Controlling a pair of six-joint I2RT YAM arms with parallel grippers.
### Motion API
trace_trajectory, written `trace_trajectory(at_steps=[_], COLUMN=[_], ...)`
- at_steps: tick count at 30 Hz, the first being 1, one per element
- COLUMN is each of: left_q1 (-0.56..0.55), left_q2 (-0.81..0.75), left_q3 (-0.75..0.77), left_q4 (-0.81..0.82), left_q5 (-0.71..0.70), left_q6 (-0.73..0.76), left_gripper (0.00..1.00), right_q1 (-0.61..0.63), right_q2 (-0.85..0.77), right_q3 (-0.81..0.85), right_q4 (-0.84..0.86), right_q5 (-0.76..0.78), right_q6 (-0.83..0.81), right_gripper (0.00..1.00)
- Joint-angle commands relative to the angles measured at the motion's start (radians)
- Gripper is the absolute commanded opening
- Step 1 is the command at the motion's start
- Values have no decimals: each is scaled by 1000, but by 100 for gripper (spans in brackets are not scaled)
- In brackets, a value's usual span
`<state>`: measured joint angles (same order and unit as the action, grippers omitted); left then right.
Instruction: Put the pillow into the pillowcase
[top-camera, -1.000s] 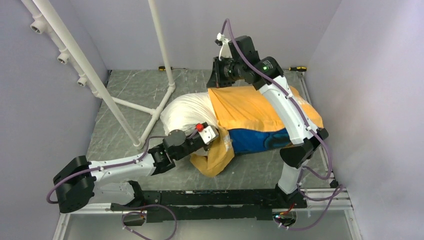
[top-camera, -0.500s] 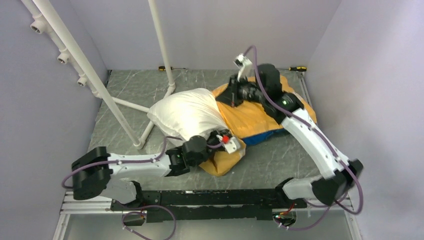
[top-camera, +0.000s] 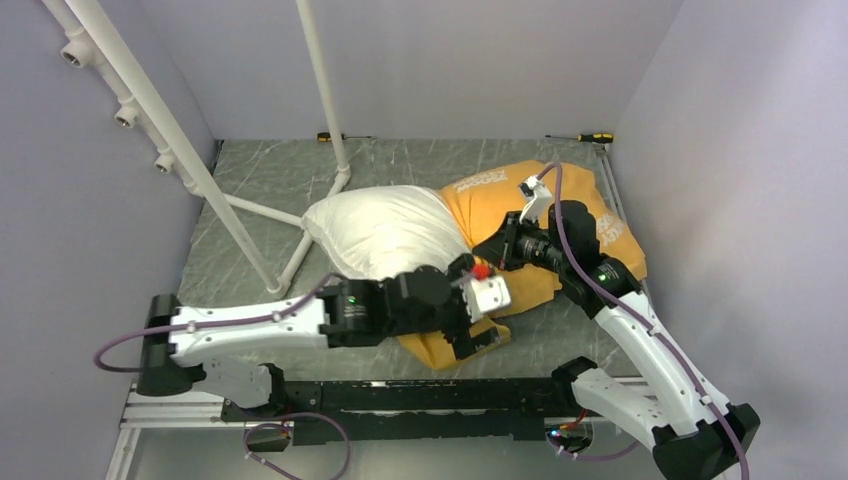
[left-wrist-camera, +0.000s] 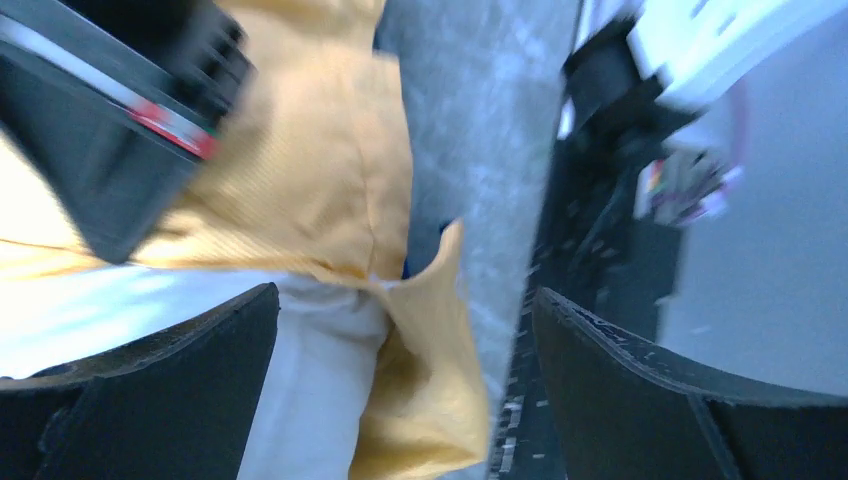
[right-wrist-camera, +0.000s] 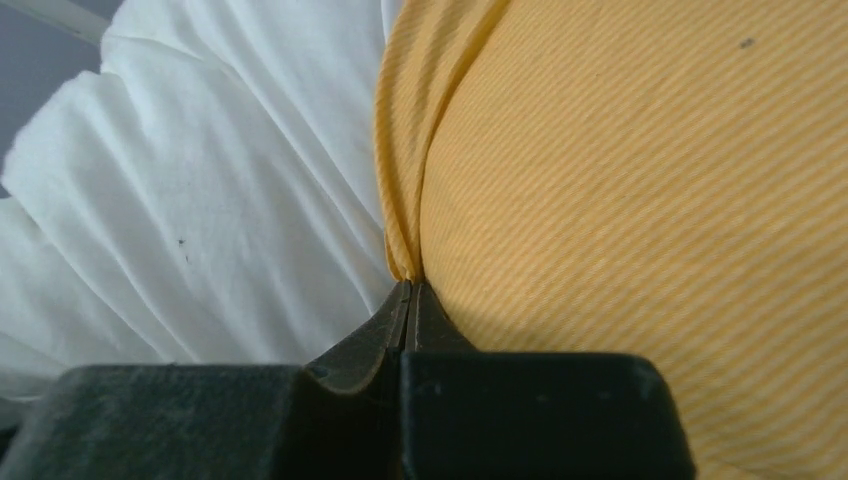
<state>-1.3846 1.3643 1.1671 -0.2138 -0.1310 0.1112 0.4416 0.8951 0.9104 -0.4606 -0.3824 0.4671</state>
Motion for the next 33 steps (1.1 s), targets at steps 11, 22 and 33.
trace_trajectory(at_steps=[11,22,33], left_q1=[269,763,913], left_q2=[-154,-256,-372], left_q3=[352,158,-327], left_q4=[-417,-819,-240], left_q5=[94,166,659], left_q6=[-591,-851,-995], left_gripper=[99,99,99], right_q1=[0,0,1], right_q2=[3,18,66], right_q3=[41,108,125], right_q4=[-10,7,42], right_q5=[-112,-171,-241], right_q6=[7,21,38], right_gripper=[0,0,0])
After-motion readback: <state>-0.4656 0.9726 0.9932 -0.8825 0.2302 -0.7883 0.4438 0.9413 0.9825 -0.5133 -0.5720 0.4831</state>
